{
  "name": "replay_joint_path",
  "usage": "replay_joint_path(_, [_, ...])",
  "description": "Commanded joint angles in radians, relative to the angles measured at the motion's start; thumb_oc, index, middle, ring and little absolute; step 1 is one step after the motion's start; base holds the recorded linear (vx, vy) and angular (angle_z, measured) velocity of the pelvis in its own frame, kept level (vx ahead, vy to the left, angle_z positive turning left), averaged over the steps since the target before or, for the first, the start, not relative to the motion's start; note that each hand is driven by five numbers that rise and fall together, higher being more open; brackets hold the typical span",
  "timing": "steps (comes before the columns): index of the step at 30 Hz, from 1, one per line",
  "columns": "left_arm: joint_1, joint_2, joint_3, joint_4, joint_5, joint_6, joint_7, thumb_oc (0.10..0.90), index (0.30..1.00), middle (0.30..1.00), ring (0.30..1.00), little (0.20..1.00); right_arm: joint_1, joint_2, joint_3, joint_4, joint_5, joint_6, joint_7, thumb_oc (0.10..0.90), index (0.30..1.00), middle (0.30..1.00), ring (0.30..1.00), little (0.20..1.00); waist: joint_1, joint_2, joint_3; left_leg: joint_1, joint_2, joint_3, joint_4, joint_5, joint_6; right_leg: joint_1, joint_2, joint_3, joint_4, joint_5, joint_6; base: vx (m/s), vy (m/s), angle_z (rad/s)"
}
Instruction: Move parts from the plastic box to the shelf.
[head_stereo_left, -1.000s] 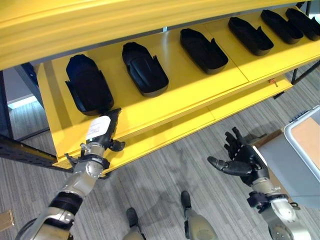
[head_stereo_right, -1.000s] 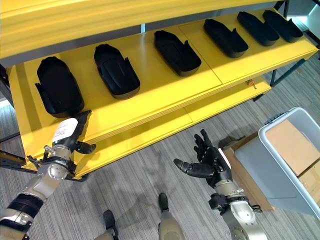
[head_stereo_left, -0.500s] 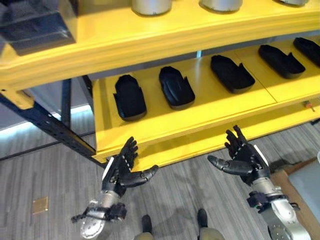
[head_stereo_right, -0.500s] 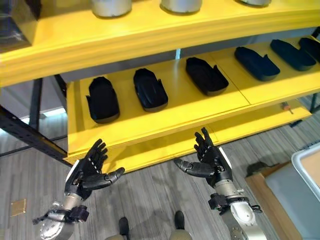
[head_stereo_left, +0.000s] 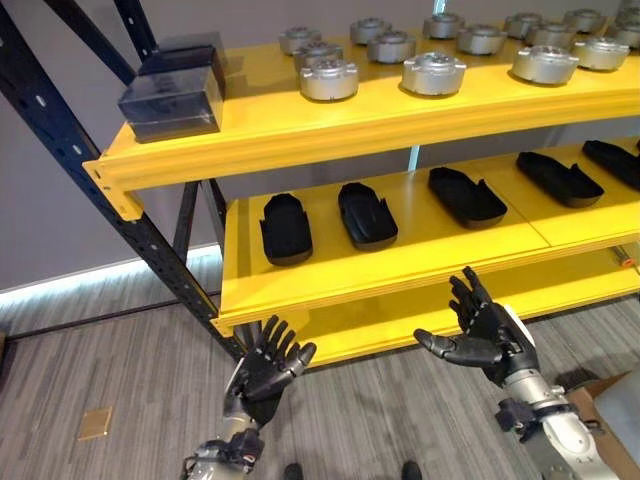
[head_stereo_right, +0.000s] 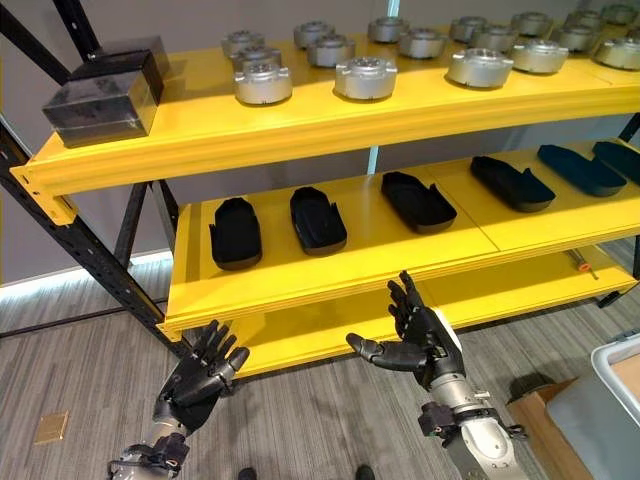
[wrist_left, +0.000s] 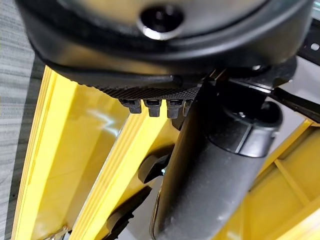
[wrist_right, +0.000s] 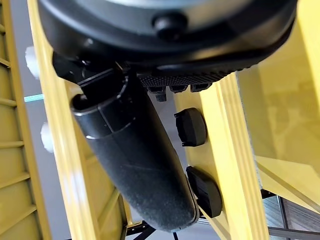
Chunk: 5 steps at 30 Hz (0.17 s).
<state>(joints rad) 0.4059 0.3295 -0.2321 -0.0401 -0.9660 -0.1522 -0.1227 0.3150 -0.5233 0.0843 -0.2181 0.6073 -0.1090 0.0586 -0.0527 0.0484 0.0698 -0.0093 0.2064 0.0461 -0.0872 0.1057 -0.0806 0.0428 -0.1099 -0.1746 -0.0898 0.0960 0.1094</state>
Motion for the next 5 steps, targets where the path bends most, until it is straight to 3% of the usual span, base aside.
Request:
replay_joint_path(1, [-0.088,0.05,0.046,-0.06,0.039,-0.073,-0.065,0.9,1.0,1.0,1.0,1.0,-0.097,0.007,-0.01,-0.065,0.022,-0.127,0.02,0.9,1.0,1.0,1.0,1.0,-0.013,-0.071,-0.031,0.051,0.027,0.01,0.0,-0.008,-0.043,0.071,-0.004,-0.011,0.003,-0.092,0.002,-0.04,0.005,-0.07])
replay_joint_path(5, [-0.085,0.047,0.046,-0.051,0.045,-0.076,-0.064,0.9,1.0,1.0,1.0,1.0,-0.094,0.01,-0.006,-0.062,0.031,-0.128,0.016,0.9,1.0,1.0,1.0,1.0,-0.017,-0.068,-0.043,0.05,0.029,0.01,0.0,-0.011,-0.043,0.063,-0.005,0.001,0.003,-0.086,0.003,-0.02,0.006,-0.02])
